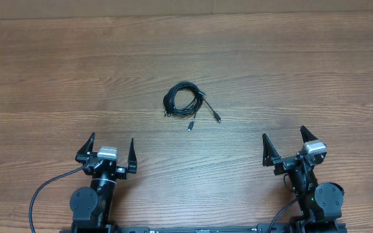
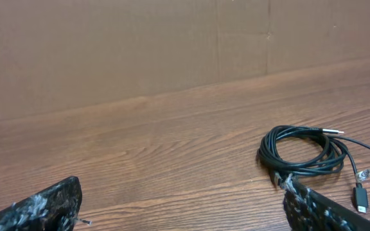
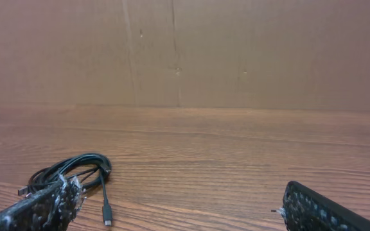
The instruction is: Untangle cables
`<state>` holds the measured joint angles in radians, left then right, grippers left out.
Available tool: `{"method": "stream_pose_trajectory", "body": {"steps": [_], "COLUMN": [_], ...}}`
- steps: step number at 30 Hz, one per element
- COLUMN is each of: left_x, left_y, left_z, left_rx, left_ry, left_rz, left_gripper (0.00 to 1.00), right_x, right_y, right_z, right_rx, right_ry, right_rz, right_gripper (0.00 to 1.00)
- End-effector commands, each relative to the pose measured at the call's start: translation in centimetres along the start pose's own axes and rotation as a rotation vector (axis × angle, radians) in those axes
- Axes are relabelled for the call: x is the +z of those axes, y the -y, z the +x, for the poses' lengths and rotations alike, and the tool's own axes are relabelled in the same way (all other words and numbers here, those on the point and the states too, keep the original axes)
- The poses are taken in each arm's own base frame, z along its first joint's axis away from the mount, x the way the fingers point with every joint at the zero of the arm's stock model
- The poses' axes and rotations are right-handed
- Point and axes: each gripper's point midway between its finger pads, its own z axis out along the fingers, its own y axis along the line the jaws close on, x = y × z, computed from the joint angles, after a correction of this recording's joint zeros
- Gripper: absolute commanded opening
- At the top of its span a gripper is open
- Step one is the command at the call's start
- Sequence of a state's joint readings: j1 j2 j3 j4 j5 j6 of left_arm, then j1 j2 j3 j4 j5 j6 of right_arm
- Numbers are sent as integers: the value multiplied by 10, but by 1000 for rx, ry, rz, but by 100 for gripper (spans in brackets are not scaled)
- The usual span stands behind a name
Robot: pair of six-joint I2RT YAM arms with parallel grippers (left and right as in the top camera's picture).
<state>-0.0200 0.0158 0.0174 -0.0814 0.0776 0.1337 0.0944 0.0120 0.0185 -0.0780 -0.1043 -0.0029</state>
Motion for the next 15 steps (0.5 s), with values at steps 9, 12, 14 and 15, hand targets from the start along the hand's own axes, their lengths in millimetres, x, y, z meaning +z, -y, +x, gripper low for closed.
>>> {"method": "stream_pose_trajectory", "body": {"steps": [9, 12, 14, 15], "left_x": [0, 0, 0, 0], "left_y": [0, 1, 1, 1], "left_z": [-1, 1, 1, 1], "left_rx": [-8, -6, -7, -7], "left_ry": [14, 6, 6, 6], "left_rz": [-2, -1, 0, 0], "left_gripper": [100, 100, 99, 100], "right_x": [0, 0, 0, 0], "right_y": [-2, -2, -2, -2], "right_z": [2, 2, 2, 2], "right_rx": [1, 1, 1, 1], "right_ry": [2, 2, 2, 2], "right_rz": [-8, -9, -9, -9], "right_gripper": [100, 100, 100, 100]}}
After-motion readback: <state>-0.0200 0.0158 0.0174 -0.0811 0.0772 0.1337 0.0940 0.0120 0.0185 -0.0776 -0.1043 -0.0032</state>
